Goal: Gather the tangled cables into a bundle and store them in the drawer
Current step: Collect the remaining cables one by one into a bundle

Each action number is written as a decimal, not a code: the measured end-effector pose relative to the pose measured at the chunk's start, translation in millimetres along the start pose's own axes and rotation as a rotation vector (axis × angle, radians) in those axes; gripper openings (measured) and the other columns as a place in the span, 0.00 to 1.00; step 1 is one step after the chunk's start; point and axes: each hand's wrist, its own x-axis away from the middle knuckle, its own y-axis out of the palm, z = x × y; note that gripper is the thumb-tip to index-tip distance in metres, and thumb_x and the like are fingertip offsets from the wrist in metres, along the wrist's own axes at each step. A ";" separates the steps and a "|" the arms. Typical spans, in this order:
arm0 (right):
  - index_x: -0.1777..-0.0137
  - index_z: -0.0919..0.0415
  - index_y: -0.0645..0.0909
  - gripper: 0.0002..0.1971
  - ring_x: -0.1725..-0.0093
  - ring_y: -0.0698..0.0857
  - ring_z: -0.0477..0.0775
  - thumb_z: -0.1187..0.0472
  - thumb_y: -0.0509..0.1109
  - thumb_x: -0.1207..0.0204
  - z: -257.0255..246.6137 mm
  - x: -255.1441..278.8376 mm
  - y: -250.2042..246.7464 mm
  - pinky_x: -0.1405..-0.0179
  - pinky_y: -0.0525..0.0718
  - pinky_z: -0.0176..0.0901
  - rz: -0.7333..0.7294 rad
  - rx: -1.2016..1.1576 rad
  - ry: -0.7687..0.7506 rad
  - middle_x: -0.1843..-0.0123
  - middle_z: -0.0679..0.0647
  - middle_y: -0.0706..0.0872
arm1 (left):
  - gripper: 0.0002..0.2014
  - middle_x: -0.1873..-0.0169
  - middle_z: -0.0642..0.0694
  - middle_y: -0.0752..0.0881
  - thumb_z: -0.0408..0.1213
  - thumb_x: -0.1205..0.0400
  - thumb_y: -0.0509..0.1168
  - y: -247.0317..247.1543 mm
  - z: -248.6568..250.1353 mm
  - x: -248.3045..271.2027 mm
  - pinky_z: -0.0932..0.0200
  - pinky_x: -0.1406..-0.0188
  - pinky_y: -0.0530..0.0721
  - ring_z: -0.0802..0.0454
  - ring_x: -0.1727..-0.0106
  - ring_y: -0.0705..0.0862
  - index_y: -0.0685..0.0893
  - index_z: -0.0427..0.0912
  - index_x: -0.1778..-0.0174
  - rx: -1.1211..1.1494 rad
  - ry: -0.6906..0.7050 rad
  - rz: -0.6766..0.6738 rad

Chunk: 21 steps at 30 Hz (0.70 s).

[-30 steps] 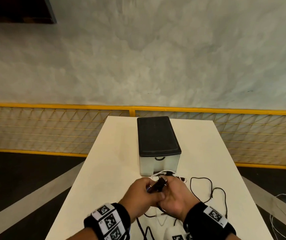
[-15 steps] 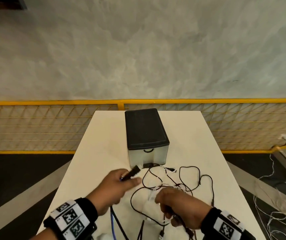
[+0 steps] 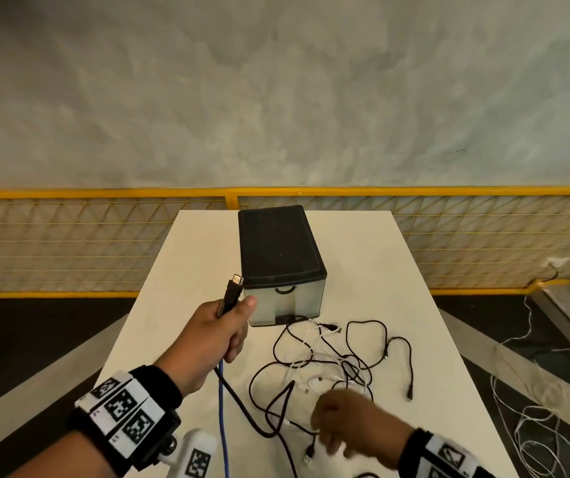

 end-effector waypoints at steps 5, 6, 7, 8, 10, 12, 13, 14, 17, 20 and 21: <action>0.67 0.51 0.82 0.12 0.60 0.83 0.49 0.57 0.66 0.21 -18.2 -56.1 -67.7 0.61 0.73 0.37 0.562 0.296 -0.105 0.63 0.47 0.85 | 0.16 0.73 0.44 0.82 0.43 0.13 0.60 8.6 3.1 2.7 0.49 0.62 0.83 0.48 0.70 0.84 0.85 0.36 0.60 0.073 0.024 0.040; 0.62 0.51 0.85 0.10 0.54 0.84 0.51 0.57 0.65 0.21 -17.6 -71.8 -77.9 0.59 0.72 0.37 0.595 0.350 -0.068 0.58 0.49 0.87 | 0.13 0.71 0.44 0.83 0.39 0.13 0.60 10.1 4.1 2.1 0.48 0.60 0.84 0.48 0.67 0.86 0.87 0.37 0.54 0.096 0.039 0.036; 0.56 0.52 0.87 0.10 0.50 0.85 0.53 0.57 0.64 0.20 -15.0 -86.4 -86.6 0.57 0.73 0.37 0.617 0.375 -0.037 0.52 0.49 0.89 | 0.10 0.69 0.43 0.83 0.35 0.13 0.60 12.4 5.8 1.4 0.48 0.59 0.85 0.47 0.66 0.86 0.88 0.39 0.49 0.119 0.049 0.023; 0.52 0.53 0.88 0.10 0.46 0.86 0.55 0.57 0.63 0.20 -14.3 -101.4 -93.1 0.55 0.76 0.38 0.622 0.406 -0.016 0.48 0.50 0.90 | 0.11 0.68 0.43 0.83 0.32 0.13 0.59 13.0 7.0 0.5 0.48 0.58 0.85 0.47 0.65 0.87 0.88 0.42 0.45 0.137 0.051 0.013; 0.49 0.54 0.87 0.12 0.44 0.86 0.58 0.59 0.61 0.21 -10.2 -125.4 -100.6 0.50 0.81 0.41 0.605 0.485 -0.011 0.44 0.55 0.90 | 0.14 0.67 0.43 0.84 0.30 0.12 0.58 14.9 8.5 -1.0 0.48 0.56 0.86 0.46 0.63 0.87 0.86 0.48 0.38 0.150 0.041 -0.021; 0.48 0.54 0.86 0.14 0.43 0.86 0.60 0.60 0.59 0.21 -8.2 -148.2 -101.8 0.47 0.82 0.44 0.573 0.605 -0.013 0.43 0.56 0.89 | 0.15 0.64 0.43 0.87 0.33 0.12 0.57 16.1 9.1 -3.3 0.47 0.56 0.84 0.47 0.63 0.87 0.83 0.53 0.35 0.128 0.031 -0.043; 0.47 0.53 0.86 0.14 0.43 0.86 0.60 0.60 0.58 0.22 -8.0 -158.9 -101.5 0.46 0.83 0.45 0.559 0.657 -0.010 0.42 0.56 0.89 | 0.15 0.64 0.44 0.88 0.35 0.11 0.57 16.0 9.3 -4.9 0.47 0.56 0.84 0.47 0.64 0.87 0.83 0.55 0.34 0.104 0.022 -0.048; 0.47 0.52 0.85 0.15 0.42 0.86 0.60 0.59 0.57 0.23 -7.4 -166.0 -101.1 0.45 0.83 0.47 0.549 0.710 0.014 0.41 0.55 0.88 | 0.15 0.64 0.45 0.89 0.37 0.11 0.57 16.3 9.9 -6.0 0.47 0.56 0.83 0.48 0.65 0.87 0.82 0.56 0.34 0.075 0.011 -0.056; 0.40 0.49 0.83 0.17 0.37 0.83 0.60 0.57 0.56 0.23 -2.9 -183.5 -99.5 0.42 0.81 0.51 0.523 0.839 0.092 0.37 0.52 0.85 | 0.14 0.63 0.43 0.92 0.45 0.11 0.55 16.5 9.7 -10.6 0.43 0.51 0.85 0.46 0.63 0.89 0.85 0.54 0.40 0.021 -0.040 -0.071; 0.36 0.48 0.81 0.18 0.34 0.80 0.59 0.56 0.54 0.21 2.9 -194.5 -93.1 0.40 0.79 0.54 0.508 0.913 0.124 0.35 0.51 0.82 | 0.24 0.64 0.40 0.92 0.53 0.13 0.52 14.8 7.5 -13.3 0.37 0.45 0.86 0.42 0.61 0.91 0.89 0.41 0.47 0.034 -0.105 -0.061; 0.37 0.48 0.81 0.18 0.34 0.80 0.59 0.57 0.54 0.21 4.1 -196.4 -90.9 0.39 0.80 0.54 0.512 0.933 0.113 0.35 0.51 0.81 | 0.28 0.64 0.38 0.92 0.55 0.13 0.51 14.2 7.0 -14.4 0.36 0.44 0.86 0.41 0.60 0.91 0.89 0.36 0.50 0.037 -0.128 -0.062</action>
